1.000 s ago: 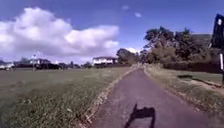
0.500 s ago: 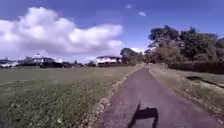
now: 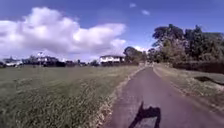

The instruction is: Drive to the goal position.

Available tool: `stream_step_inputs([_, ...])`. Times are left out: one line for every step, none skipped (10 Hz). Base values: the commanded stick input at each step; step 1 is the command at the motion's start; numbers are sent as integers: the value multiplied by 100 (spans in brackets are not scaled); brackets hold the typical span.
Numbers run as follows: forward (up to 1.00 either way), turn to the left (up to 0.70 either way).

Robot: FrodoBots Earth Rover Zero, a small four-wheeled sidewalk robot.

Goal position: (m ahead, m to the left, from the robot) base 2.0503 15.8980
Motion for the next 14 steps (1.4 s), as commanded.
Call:
stream_step_inputs([70, 14])
stream_step_inputs([70, 14])
stream_step_inputs([70, 14])
stream_step_inputs([70, 14])
stream_step_inputs([70, 14])
stream_step_inputs([70, 14])
stream_step_inputs([70, 14])
stream_step_inputs([70, 14])
stream_step_inputs([70, 14])
stream_step_inputs([70, 14])
stream_step_inputs([70, 14])
stream_step_inputs([70, 14])
stream_step_inputs([70, 14])
stream_step_inputs([70, 14])
